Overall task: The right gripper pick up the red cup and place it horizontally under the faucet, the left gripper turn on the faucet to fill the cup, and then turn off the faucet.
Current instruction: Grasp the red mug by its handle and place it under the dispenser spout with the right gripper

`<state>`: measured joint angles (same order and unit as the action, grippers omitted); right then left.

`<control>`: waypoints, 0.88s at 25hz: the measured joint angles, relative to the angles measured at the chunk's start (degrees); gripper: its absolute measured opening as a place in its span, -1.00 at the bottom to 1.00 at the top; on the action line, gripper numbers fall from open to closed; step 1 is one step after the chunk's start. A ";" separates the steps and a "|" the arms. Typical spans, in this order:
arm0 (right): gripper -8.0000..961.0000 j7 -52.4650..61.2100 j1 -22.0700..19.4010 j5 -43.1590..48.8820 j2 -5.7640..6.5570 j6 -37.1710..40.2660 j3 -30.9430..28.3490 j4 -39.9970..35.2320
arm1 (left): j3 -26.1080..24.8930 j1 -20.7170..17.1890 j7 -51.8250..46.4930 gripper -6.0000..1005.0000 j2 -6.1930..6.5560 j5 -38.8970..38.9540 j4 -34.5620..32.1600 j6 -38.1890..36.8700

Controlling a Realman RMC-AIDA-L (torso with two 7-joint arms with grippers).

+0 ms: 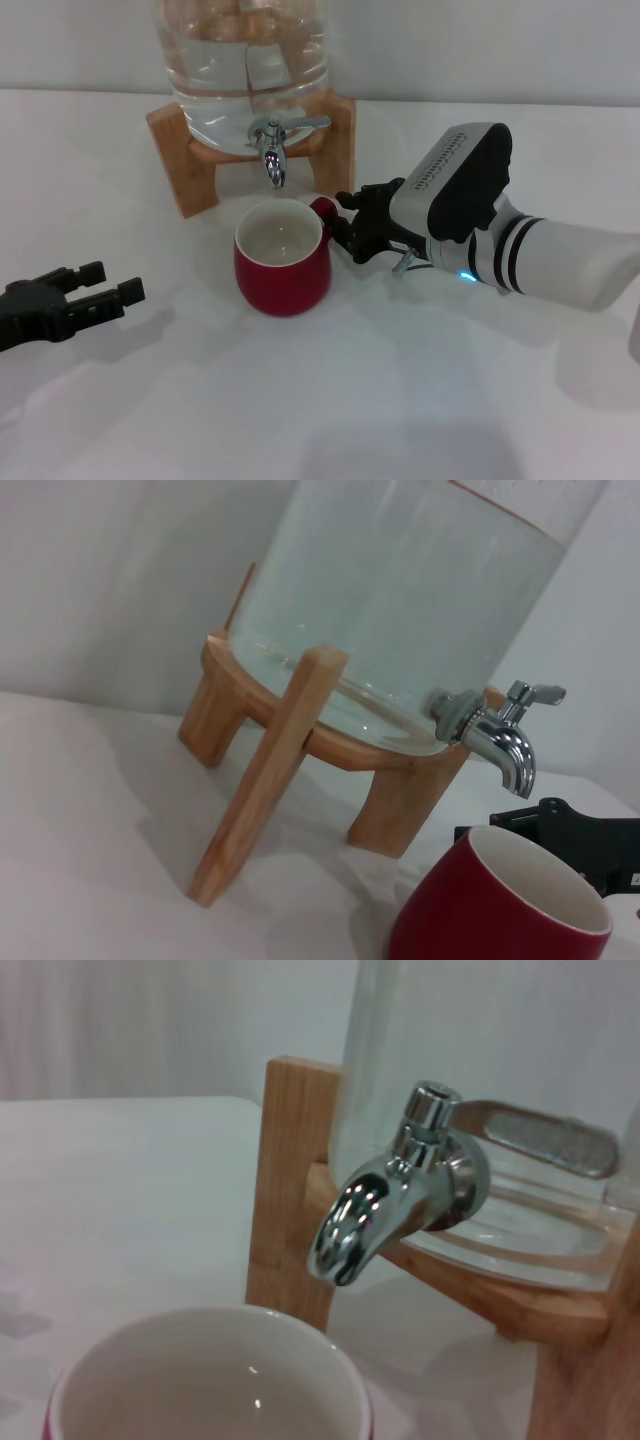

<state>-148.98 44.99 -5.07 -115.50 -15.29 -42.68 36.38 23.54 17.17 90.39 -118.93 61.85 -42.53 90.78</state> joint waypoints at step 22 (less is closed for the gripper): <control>-0.35 0.22 -7.67 9.21 0.91 3.42 -6.52 7.61 | -0.25 0.27 -0.39 0.76 0.15 0.08 -0.26 -0.03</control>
<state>-148.76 37.33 4.14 -114.59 -11.87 -49.20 44.00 23.29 17.44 90.00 -118.78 61.94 -42.79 90.75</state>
